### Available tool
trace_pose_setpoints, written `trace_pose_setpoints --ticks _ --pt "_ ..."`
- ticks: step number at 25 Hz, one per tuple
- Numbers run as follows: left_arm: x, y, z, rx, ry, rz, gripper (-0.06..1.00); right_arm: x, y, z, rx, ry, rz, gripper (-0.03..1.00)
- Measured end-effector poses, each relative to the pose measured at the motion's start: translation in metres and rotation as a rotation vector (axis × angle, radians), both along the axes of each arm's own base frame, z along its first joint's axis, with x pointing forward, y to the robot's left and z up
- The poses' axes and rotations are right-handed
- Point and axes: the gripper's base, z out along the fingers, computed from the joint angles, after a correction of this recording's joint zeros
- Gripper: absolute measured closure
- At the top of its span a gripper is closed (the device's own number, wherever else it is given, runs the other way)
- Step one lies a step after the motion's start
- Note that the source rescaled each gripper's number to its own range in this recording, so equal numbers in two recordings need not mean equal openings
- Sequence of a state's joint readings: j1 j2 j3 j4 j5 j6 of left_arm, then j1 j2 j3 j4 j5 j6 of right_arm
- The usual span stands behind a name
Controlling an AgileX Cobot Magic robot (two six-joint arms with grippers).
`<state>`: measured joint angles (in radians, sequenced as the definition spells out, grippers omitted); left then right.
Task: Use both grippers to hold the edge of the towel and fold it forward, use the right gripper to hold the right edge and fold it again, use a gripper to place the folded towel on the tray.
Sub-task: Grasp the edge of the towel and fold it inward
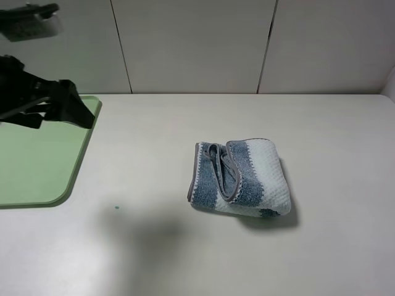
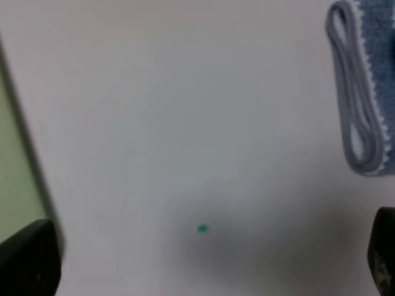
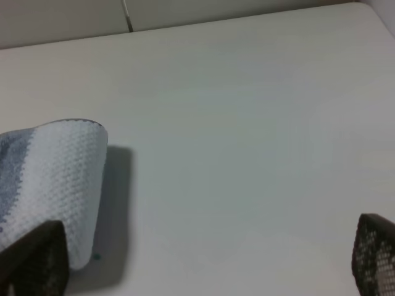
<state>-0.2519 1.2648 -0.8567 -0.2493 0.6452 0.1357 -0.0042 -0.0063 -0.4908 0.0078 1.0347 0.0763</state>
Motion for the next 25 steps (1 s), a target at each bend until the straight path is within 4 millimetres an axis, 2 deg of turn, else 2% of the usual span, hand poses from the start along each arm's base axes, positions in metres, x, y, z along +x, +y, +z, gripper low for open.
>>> trace_pose_setpoints --ticks 8,17,25 --pt "0.028 -0.068 -0.022 -0.052 0.048 -0.048 -0.05 0.000 0.000 0.000 0.000 0.000 0.000 -0.03" --pt "0.047 -0.141 -0.046 -0.078 0.126 -0.085 -0.05 0.000 0.000 0.000 0.000 0.000 0.000 -0.03" --pt "0.063 -0.188 -0.071 -0.075 0.161 -0.116 -0.05 0.000 0.000 0.000 0.000 0.000 0.000 -0.03"
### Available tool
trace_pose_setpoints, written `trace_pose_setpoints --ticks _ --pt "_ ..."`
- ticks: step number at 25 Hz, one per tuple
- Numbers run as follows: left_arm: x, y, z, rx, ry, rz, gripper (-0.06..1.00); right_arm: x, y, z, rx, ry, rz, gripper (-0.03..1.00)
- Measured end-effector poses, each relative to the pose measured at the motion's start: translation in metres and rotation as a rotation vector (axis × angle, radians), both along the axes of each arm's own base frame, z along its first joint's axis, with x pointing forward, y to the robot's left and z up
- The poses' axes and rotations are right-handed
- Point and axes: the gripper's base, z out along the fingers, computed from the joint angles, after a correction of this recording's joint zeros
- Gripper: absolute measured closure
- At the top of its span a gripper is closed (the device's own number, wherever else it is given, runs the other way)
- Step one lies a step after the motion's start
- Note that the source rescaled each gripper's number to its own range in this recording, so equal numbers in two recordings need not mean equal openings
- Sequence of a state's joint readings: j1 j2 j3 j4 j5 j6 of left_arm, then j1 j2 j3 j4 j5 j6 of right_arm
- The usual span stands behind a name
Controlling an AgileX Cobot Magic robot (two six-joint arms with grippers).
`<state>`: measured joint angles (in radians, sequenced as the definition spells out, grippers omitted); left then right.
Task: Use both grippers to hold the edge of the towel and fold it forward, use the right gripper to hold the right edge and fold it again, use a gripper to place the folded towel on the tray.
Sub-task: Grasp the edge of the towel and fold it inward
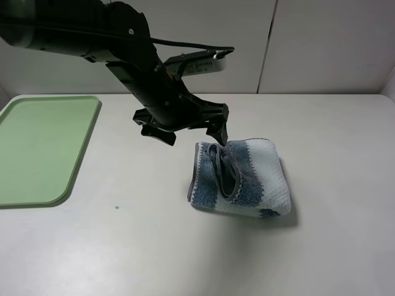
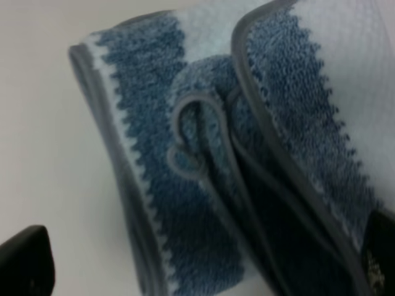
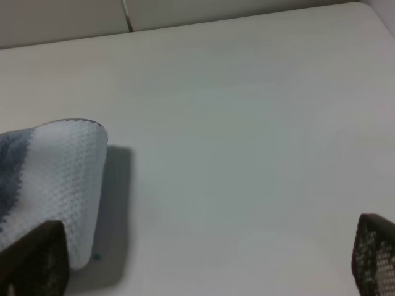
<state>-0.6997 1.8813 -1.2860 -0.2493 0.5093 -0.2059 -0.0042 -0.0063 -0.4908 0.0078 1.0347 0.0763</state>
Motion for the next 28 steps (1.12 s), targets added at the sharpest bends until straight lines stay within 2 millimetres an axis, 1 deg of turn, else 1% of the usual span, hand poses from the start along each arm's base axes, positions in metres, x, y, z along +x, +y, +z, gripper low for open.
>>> trace_pose_setpoints --ticks 6,10,12,28 --pt "0.003 -0.014 -0.026 0.007 0.042 0.042 -0.05 0.000 0.000 0.000 0.000 0.000 0.000 -0.03" --pt "0.006 -0.023 -0.042 0.003 0.034 0.046 -0.05 0.000 0.000 0.000 0.000 0.000 0.000 -0.03" --pt "0.007 -0.026 -0.047 -0.003 0.026 0.051 -0.05 0.000 0.000 0.000 0.000 0.000 0.000 -0.03" --pt "0.011 -0.029 -0.089 0.033 0.068 0.086 -0.05 0.000 0.000 0.000 0.000 0.000 0.000 -0.03"
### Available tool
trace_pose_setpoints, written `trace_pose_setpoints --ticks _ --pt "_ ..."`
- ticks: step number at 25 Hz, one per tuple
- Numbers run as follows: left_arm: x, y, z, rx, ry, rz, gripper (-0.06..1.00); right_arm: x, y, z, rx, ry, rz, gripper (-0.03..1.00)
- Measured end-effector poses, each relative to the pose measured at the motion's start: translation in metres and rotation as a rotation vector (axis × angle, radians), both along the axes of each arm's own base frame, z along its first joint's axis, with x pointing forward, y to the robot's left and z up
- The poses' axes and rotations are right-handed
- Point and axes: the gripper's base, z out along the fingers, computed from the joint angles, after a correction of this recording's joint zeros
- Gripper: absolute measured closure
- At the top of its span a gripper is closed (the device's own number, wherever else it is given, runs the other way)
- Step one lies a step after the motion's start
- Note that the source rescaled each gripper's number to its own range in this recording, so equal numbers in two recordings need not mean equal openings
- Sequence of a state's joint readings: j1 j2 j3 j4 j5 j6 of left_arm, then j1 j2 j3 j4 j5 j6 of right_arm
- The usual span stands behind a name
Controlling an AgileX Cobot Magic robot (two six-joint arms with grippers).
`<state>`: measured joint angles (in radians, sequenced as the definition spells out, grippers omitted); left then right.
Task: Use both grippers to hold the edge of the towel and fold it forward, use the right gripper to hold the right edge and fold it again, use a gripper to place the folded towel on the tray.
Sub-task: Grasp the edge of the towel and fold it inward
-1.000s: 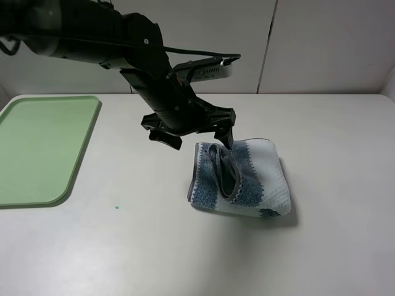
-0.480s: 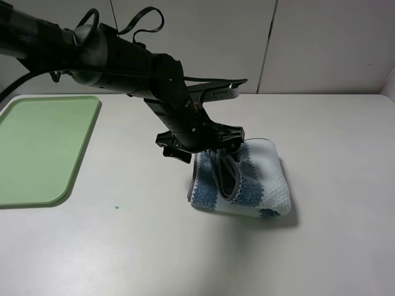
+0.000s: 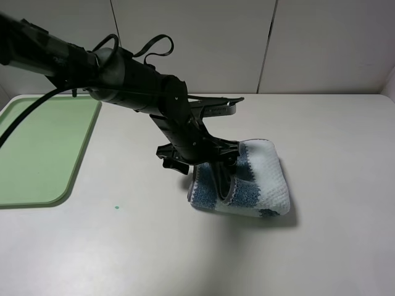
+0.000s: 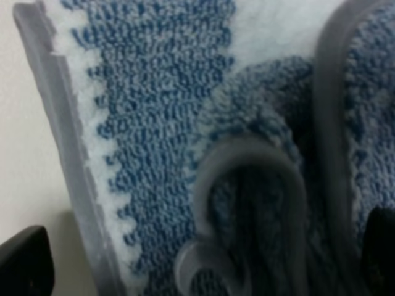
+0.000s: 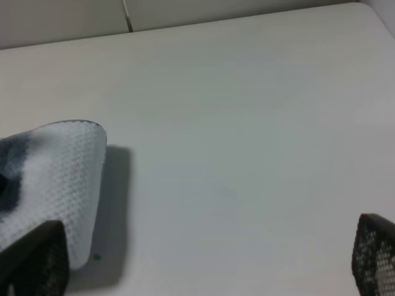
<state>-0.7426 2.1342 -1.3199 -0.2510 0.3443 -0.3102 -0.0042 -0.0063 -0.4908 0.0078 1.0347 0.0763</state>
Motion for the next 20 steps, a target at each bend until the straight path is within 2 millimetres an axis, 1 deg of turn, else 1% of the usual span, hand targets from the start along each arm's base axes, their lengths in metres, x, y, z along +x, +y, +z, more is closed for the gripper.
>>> trace_pose_setpoints --ticks 4,12,14,15,17,20 --pt "0.001 -0.003 -0.010 -0.009 -0.008 0.011 -0.05 0.000 0.000 0.000 0.000 0.000 0.000 -0.03" --pt "0.000 -0.016 -0.014 -0.064 -0.049 0.028 -0.05 0.000 0.000 0.000 0.000 0.000 0.000 -0.03" --pt "-0.001 -0.018 -0.014 -0.066 -0.052 0.024 -0.04 0.000 0.000 0.000 0.000 0.000 0.000 -0.03" --pt "-0.001 -0.018 -0.014 -0.067 -0.052 0.025 -0.01 0.000 0.000 0.000 0.000 0.000 0.000 -0.03" --pt "-0.001 -0.018 -0.015 -0.067 -0.049 0.027 0.08 0.000 0.000 0.000 0.000 0.000 0.000 -0.03" --pt "-0.002 -0.018 -0.018 -0.065 -0.040 0.033 0.28 0.000 0.000 0.000 0.000 0.000 0.000 -0.03"
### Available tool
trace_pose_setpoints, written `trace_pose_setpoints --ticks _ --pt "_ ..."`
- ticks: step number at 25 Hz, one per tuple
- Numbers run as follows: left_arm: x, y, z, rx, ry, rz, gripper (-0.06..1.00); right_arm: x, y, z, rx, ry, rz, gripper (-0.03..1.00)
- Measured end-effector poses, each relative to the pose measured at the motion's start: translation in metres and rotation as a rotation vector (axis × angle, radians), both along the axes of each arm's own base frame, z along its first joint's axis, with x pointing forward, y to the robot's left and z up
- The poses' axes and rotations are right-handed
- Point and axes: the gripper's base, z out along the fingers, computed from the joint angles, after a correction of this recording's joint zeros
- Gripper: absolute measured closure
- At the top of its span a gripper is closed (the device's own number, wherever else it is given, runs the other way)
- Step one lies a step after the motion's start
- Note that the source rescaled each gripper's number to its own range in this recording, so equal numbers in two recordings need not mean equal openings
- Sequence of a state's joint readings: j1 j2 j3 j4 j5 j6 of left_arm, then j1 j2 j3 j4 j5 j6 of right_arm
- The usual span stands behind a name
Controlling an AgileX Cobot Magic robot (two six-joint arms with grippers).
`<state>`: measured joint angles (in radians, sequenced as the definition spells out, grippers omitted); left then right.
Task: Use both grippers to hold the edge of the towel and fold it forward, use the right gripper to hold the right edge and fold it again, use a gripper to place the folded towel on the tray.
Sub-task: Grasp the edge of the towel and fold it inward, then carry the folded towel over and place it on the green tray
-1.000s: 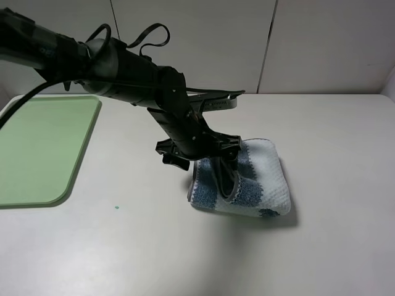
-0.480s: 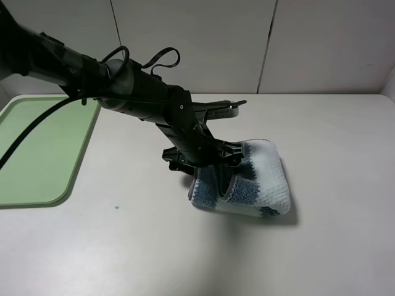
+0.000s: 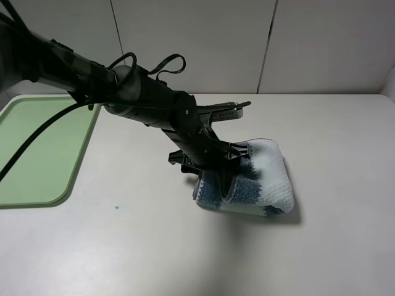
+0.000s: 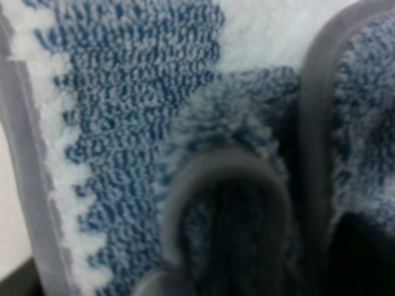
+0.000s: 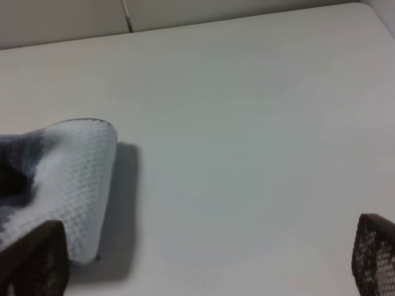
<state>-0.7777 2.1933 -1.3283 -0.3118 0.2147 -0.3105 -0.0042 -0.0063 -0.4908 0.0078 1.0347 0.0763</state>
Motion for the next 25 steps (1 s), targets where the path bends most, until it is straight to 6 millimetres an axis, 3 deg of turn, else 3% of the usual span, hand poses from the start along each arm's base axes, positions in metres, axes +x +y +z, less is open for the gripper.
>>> trace_pose_setpoints --ticks 9,25 --pt "-0.0008 -0.0008 -0.0006 -0.005 0.008 0.008 0.80 0.0000 0.0000 0.0000 0.000 0.000 0.000 -0.03" --pt "-0.0015 -0.0017 0.0013 -0.008 0.005 0.006 0.80 0.0000 0.0000 0.0000 0.000 0.000 0.000 -0.03"
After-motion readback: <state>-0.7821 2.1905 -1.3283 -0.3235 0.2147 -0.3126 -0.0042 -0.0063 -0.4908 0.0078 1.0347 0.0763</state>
